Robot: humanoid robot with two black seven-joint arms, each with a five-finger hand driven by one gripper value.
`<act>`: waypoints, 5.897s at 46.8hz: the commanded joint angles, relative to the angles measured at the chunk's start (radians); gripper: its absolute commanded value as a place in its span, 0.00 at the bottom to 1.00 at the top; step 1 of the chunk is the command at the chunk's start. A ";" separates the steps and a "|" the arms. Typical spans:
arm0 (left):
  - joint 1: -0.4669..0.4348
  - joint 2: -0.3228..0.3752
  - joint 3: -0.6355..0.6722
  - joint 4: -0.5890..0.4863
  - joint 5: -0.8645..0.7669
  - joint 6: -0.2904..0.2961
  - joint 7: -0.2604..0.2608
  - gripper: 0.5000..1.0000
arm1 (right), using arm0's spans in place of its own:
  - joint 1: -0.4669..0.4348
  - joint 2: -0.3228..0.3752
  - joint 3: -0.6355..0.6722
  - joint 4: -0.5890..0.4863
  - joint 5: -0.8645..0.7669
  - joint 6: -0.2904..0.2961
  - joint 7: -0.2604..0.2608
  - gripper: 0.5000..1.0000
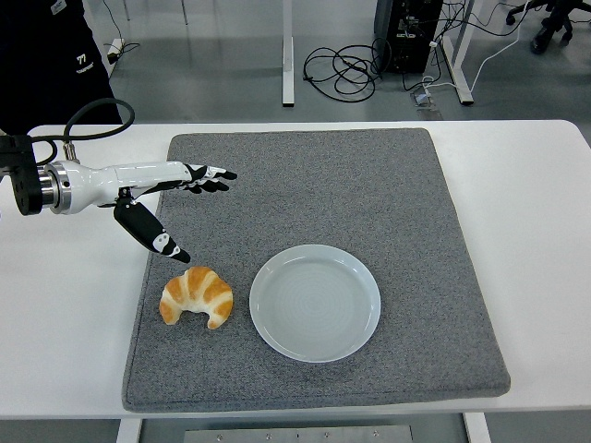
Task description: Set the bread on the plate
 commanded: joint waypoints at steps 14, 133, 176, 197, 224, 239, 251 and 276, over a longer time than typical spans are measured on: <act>0.156 -0.007 -0.020 0.002 0.162 0.121 -0.010 0.90 | 0.008 0.000 0.001 0.000 0.000 0.000 0.000 1.00; 0.395 -0.130 -0.188 0.161 0.336 0.296 -0.139 0.00 | 0.008 0.000 0.001 -0.005 0.000 -0.003 -0.002 1.00; 0.303 -0.052 -0.241 0.161 0.230 0.239 -0.126 0.00 | 0.003 0.000 0.000 -0.002 0.000 -0.005 -0.002 1.00; 0.144 -0.101 -0.237 0.163 0.231 0.167 -0.096 0.00 | 0.003 0.000 0.001 -0.002 0.000 -0.005 0.000 1.00; 0.056 -0.349 -0.241 0.163 0.225 0.175 0.031 0.00 | 0.000 0.000 0.001 -0.002 0.000 -0.003 0.000 1.00; 0.022 -0.472 -0.228 0.163 0.221 0.176 0.068 0.00 | -0.002 0.000 0.001 -0.003 0.000 -0.003 0.000 1.00; 0.104 -0.527 -0.228 0.166 0.239 0.227 0.065 0.00 | -0.002 0.000 0.001 -0.003 0.000 -0.003 0.000 1.00; 0.292 -0.612 -0.232 0.261 0.288 0.290 0.053 0.00 | -0.002 0.000 0.001 -0.005 0.000 -0.003 0.000 1.00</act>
